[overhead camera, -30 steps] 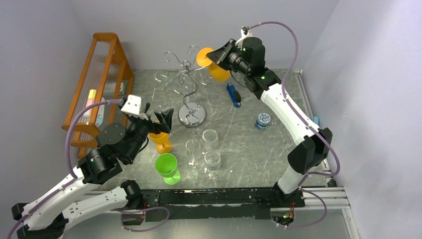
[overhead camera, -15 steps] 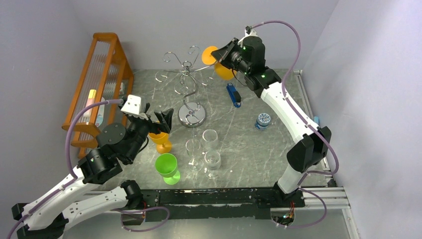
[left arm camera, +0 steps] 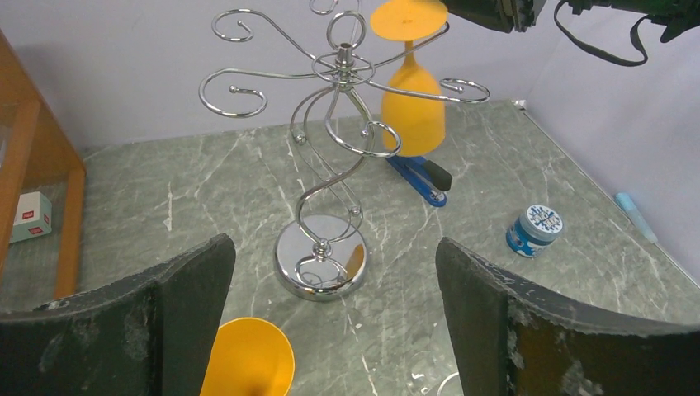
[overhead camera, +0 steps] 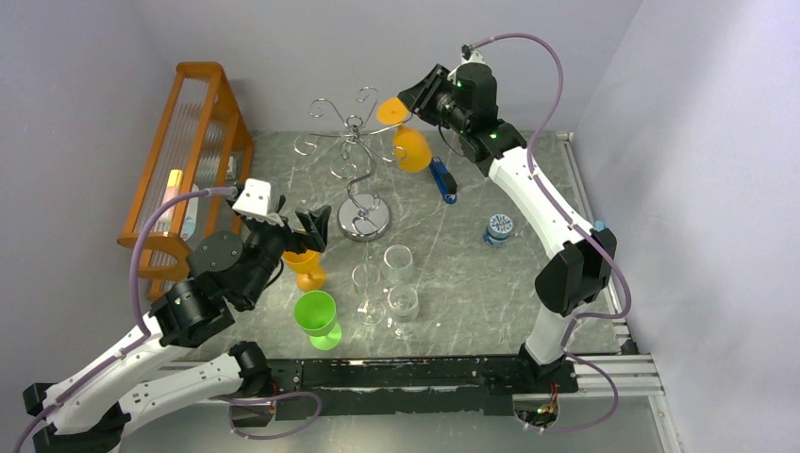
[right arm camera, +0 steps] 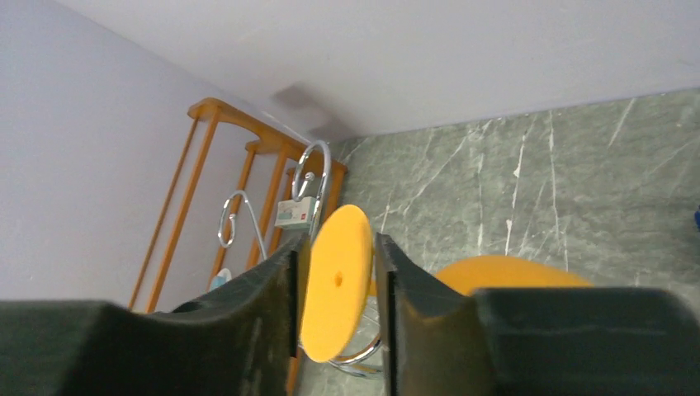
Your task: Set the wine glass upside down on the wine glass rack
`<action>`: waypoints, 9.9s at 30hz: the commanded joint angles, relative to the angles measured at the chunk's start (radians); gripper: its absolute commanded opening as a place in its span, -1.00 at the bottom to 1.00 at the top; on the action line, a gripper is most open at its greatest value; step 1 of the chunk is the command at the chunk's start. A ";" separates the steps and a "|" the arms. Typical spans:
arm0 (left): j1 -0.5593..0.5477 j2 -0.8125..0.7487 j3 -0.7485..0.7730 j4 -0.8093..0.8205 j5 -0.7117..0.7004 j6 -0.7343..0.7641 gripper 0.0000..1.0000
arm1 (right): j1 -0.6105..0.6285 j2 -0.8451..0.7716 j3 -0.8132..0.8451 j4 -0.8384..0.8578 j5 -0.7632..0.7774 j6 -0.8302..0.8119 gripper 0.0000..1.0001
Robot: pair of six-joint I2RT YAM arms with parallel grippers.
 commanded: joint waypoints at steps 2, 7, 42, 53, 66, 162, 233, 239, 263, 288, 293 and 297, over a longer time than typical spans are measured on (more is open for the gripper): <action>-0.002 0.018 0.009 -0.019 -0.005 -0.004 0.92 | -0.010 -0.045 0.025 -0.014 0.020 -0.057 -0.11; -0.002 0.039 0.024 -0.039 0.009 -0.009 0.93 | -0.014 -0.095 0.004 -0.047 0.055 -0.093 -0.02; 0.093 0.424 -0.016 -0.494 -0.119 -0.541 0.14 | -0.016 -0.761 -0.832 -0.087 0.089 -0.062 0.13; 0.245 0.468 -0.069 -0.340 0.091 -0.430 -0.39 | -0.016 -0.763 -0.872 -0.073 0.065 -0.047 0.07; 0.251 0.478 0.119 -0.410 0.113 -0.242 -0.90 | -0.015 -0.811 -0.862 -0.059 0.017 0.000 0.03; -0.082 0.706 0.146 1.335 0.831 -0.011 -0.90 | -0.016 -0.972 -1.184 1.056 0.215 0.882 -0.11; -0.050 0.713 0.582 0.346 0.986 -0.657 0.57 | -0.016 -1.217 -1.032 0.436 -0.430 -1.004 -1.00; -0.022 0.722 0.567 0.370 1.040 -0.716 0.07 | -0.016 -1.217 -1.024 0.404 -0.438 -1.031 -1.00; 0.043 0.784 0.703 0.376 1.137 -0.703 -0.90 | -0.016 -1.264 -1.007 0.387 -0.522 -0.943 0.01; 0.587 1.163 1.112 0.626 1.409 -0.846 -0.90 | -0.016 -1.390 -1.119 0.636 -0.286 -0.710 0.23; 0.693 1.180 1.051 0.616 1.358 -0.863 -0.90 | -0.016 -1.384 -1.127 0.651 -0.295 -0.681 0.24; 0.745 1.184 0.979 0.635 1.318 -0.882 -0.90 | -0.016 -1.384 -1.125 0.641 -0.300 -0.673 0.24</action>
